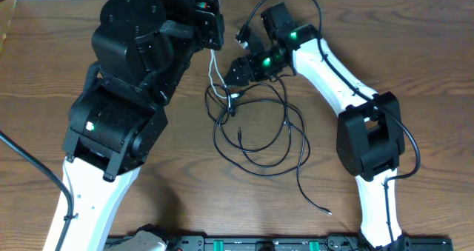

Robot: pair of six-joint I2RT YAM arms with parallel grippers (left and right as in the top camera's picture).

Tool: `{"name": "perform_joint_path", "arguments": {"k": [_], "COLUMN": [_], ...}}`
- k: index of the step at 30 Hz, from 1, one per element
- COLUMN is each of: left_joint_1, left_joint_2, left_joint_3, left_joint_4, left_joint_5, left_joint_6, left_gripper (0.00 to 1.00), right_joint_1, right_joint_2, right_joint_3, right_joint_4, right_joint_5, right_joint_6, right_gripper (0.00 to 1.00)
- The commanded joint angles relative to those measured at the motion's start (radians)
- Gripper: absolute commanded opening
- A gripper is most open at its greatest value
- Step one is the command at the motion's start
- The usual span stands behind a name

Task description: Untangle cables

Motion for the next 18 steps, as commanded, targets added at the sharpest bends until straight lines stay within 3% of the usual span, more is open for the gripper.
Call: {"name": "perform_joint_path", "arguments": {"k": [1, 8, 18], "left_joint_1": [0.0, 0.0, 0.0], "left_joint_2": [-0.013, -0.013, -0.012], "left_joint_3": [0.014, 0.014, 0.014], "left_joint_4": [0.006, 0.01, -0.006], "left_joint_5": [-0.016, -0.016, -0.016], "left_joint_6": [-0.009, -0.013, -0.017], "left_gripper": [0.07, 0.07, 0.07], "right_joint_1": [0.012, 0.027, -0.023], "right_joint_2": [0.014, 0.014, -0.023], "right_joint_3": [-0.018, -0.051, -0.056], "right_joint_4": [0.022, 0.071, 0.025], "right_joint_5": [0.01, 0.041, -0.002], "right_joint_6": [0.095, 0.175, 0.108], "right_gripper": [0.73, 0.73, 0.72]}}
